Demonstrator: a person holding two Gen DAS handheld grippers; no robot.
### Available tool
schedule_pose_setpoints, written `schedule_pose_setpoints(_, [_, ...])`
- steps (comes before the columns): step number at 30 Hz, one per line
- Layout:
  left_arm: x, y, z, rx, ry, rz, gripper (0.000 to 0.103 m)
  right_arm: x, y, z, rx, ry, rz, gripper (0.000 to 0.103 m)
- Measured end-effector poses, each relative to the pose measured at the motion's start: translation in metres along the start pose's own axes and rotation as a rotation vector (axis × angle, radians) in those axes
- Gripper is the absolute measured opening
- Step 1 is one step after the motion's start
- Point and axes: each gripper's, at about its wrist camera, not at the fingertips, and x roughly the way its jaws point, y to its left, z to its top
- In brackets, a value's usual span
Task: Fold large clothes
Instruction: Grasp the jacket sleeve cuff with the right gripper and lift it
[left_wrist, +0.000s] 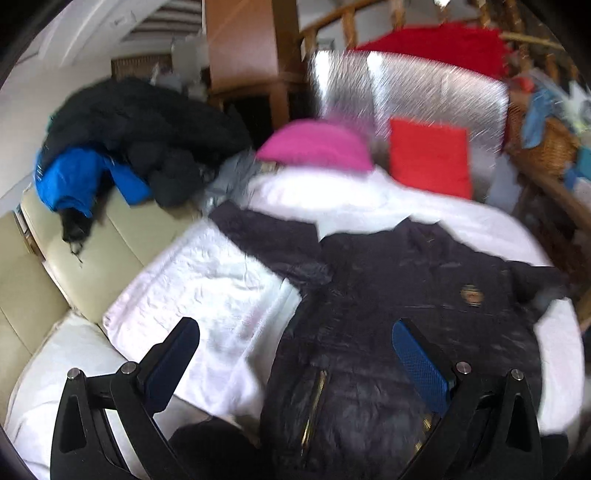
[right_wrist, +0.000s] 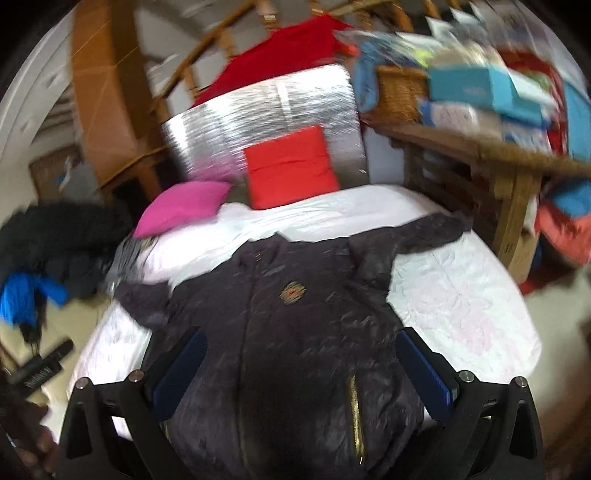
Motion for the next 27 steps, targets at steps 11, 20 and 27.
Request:
schedule_pose_setpoints(11, [0.202, -0.057, 0.05, -0.068, 0.153, 0.069, 0.103, 0.177, -0.231, 0.084, 0.54, 0.0, -0.028, 0.103])
schedule_pose_setpoints(20, [0.241, -0.085, 0.062, -0.051, 0.062, 0.053, 0.103, 0.3, -0.351, 0.12, 0.782, -0.054, -0.091, 0.1])
schedule_pose_setpoints(27, [0.249, -0.088, 0.064, -0.047, 0.01, 0.087, 0.103, 0.355, -0.384, 0.132, 0.754, -0.017, -0.211, 0.065])
